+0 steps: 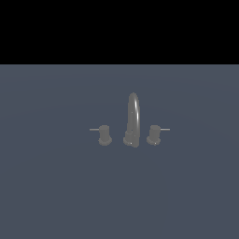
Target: Turn on the faucet by rotating a designated handle.
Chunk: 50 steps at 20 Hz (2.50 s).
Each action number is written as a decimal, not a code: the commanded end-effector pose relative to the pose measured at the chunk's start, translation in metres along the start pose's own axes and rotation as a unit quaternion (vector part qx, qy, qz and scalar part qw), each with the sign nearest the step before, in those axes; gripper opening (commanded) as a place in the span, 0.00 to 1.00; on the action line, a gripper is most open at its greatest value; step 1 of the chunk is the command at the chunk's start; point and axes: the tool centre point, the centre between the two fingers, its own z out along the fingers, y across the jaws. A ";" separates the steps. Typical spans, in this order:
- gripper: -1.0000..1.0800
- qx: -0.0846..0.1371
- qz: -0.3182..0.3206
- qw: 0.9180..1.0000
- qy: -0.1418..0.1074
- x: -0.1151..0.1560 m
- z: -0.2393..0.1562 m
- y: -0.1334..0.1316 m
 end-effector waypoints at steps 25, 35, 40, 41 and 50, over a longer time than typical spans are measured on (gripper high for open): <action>0.00 0.007 0.280 0.960 0.001 0.079 0.153 -0.091; 0.00 0.010 0.370 0.929 0.002 0.117 0.205 -0.111; 0.00 0.011 0.410 0.912 0.002 0.136 0.228 -0.117; 0.00 0.011 0.418 0.909 0.002 0.140 0.232 -0.118; 0.00 0.010 0.485 0.874 0.003 0.174 0.273 -0.123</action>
